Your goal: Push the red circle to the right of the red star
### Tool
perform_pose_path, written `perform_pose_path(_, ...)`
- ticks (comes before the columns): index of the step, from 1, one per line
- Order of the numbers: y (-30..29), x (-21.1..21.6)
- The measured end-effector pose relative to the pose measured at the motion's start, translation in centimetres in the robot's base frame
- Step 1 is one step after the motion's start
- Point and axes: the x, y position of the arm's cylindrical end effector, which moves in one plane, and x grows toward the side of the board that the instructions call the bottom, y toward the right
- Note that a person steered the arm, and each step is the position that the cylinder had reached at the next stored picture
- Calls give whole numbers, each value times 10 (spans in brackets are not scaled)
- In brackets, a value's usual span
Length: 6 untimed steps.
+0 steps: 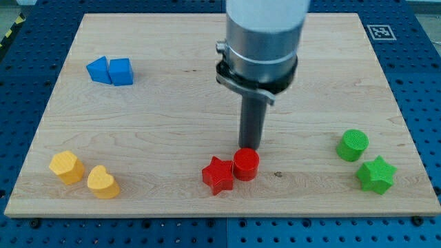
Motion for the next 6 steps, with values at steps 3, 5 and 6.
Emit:
perform_pose_path(3,15,-4)
perform_pose_path(5,37,-6)
perform_pose_path(6,53,2)
